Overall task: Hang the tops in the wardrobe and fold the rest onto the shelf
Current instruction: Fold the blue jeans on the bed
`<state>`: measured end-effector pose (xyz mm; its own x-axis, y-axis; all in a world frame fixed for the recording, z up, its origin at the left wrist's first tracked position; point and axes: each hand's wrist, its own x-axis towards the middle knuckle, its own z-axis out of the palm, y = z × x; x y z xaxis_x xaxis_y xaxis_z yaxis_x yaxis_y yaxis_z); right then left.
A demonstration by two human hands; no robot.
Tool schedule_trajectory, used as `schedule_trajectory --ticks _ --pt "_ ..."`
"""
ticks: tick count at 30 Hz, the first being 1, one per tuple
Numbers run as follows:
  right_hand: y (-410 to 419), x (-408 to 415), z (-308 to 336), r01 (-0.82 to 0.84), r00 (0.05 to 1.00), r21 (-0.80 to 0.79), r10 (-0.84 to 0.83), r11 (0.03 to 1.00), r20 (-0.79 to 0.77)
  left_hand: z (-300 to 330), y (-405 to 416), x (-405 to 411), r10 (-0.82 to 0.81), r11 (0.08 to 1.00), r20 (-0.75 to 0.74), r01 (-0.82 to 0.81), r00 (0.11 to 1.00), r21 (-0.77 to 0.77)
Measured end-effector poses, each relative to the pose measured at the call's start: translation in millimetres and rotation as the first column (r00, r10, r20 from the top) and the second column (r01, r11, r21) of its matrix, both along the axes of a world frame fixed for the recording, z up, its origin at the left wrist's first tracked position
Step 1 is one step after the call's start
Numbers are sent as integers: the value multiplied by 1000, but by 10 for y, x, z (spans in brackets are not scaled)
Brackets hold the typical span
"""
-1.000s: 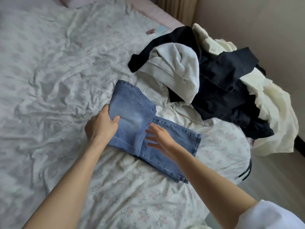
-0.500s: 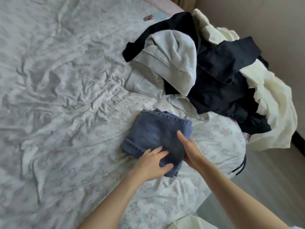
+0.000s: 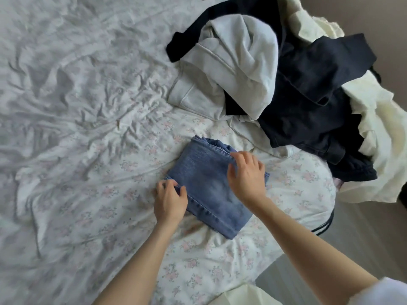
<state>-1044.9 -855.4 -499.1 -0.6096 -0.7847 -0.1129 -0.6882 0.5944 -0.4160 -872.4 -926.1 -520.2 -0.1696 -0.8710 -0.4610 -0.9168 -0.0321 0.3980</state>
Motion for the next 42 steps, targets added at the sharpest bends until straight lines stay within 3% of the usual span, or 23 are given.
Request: schedule_trajectory --ticks 3,6,8,14,19,21,23,25,27,28,30,31,34,36,40,42 --pt "-424 -21 -157 -200 980 186 193 962 56 -133 -227 -21 185 979 23 -187 982 77" --pt "-752 -77 -334 -210 977 353 205 911 54 -320 -423 -53 266 953 46 -270 963 138" --pt "-877 -90 -402 -210 975 385 223 899 13 -392 -488 -51 280 946 40 -283 959 161" --pt "-960 -52 -419 -237 971 231 220 944 97 -394 -566 39 312 927 56 -317 948 199" --pt "-893 -201 -306 -83 988 58 74 995 137 -191 -465 -8 585 806 -140 -556 798 202" --pt "-845 -295 -252 -17 991 23 14 1000 133 -136 -427 -65 721 691 -228 -661 654 293" --pt "-775 -372 -225 21 994 18 -23 1000 109 -84 -454 -130 901 432 -277 -747 334 505" --pt "-722 -428 -218 55 992 46 -60 997 109 -34 -498 -166 974 176 -227 -673 12 718" --pt "-719 -445 -230 101 984 75 -111 992 142 -36 -547 -162 977 33 -144 -558 -156 829" --pt "-739 -442 -245 120 978 87 -132 989 159 -43 -567 -154 979 4 -110 -519 -174 855" --pt "-803 -428 -275 137 970 119 -158 983 187 -65 -570 -150 989 25 -97 -504 -116 863" --pt "-840 -421 -286 133 966 146 -161 980 202 -86 -557 -157 992 89 -125 -549 -27 831" --pt "-901 -411 -296 85 968 193 -127 978 218 -98 -449 -177 904 426 -264 -771 338 473" --pt "-885 -414 -292 39 978 157 -70 987 197 -65 -318 -193 807 585 -302 -756 507 293" --pt "-828 -425 -302 5 980 142 -33 990 194 -104 -99 -219 784 618 -198 -711 588 335" --pt "-818 -428 -319 -3 981 173 -31 985 194 -158 -95 -194 829 557 -201 -741 521 376"
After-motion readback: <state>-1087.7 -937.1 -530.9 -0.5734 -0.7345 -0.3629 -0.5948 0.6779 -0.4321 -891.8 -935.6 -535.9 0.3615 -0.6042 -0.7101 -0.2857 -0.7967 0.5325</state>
